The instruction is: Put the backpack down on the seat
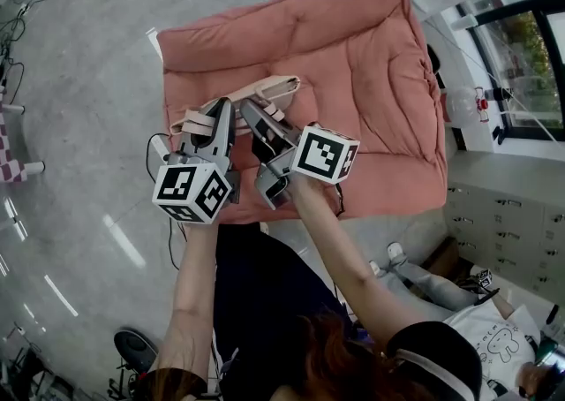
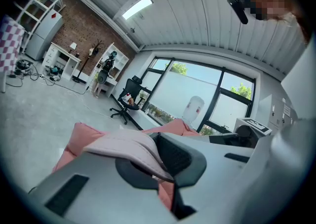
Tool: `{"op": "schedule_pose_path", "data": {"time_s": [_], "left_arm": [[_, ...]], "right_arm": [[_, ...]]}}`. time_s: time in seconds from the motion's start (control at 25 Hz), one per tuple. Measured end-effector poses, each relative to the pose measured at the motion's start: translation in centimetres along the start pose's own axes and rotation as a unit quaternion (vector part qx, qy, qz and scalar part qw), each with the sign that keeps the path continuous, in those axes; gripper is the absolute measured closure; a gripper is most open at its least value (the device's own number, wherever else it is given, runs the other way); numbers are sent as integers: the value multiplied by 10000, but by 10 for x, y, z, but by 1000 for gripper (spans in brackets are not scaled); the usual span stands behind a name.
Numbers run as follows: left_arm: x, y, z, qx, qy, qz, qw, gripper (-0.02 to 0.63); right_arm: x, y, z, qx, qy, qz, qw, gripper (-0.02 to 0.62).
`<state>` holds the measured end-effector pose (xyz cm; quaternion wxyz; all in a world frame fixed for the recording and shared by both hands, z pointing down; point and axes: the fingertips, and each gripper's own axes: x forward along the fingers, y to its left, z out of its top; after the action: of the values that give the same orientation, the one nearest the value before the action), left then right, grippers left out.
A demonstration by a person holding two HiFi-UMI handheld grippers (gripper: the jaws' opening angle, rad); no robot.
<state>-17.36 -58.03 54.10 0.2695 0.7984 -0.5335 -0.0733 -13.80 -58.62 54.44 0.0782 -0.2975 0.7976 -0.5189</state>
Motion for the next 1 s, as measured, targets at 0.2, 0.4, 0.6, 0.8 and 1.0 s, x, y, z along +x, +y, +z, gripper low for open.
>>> {"op": "schedule_pose_path", "data": {"time_s": [0.2, 0.4, 0.6, 0.8, 1.0], "left_arm": [[-35, -17, -46, 39, 82, 65, 9999, 588], [-67, -35, -72, 35, 77, 79, 9999, 588], [-91, -54, -99, 38, 145, 36, 9999, 588], [-118, -69, -129, 6, 251, 21, 9997, 588], [-143, -84, -162, -60, 404, 20, 9992, 588]], "right_arm": [[-40, -8, -43, -128, 42, -45, 9999, 563], [-71, -10, -75, -107, -3, -90, 9999, 562], [-102, -13, -101, -136, -21, -122, 9998, 563], [-131, -19, -130, -120, -69, -213, 9997, 563], [-161, -27, -161, -214, -136, -211, 9995, 563]]}}
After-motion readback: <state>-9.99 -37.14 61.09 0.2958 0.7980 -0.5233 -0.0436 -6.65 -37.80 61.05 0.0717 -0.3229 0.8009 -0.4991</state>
